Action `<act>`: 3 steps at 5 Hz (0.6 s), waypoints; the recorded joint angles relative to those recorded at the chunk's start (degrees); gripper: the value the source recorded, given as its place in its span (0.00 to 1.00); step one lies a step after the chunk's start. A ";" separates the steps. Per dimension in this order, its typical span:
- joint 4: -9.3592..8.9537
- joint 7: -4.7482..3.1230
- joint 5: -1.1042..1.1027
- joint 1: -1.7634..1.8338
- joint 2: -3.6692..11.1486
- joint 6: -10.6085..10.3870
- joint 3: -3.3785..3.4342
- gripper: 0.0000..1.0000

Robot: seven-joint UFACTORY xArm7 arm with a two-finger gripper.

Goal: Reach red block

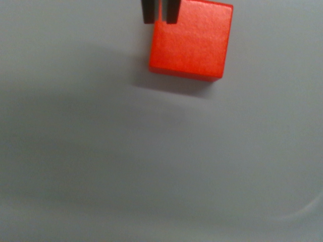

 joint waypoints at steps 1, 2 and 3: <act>-0.27 -0.10 -0.07 0.29 1.20 -1.59 0.23 0.00; -0.27 -0.10 -0.07 0.29 1.20 -1.59 0.23 0.00; -0.49 -0.18 -0.12 0.51 2.14 -2.84 0.41 0.00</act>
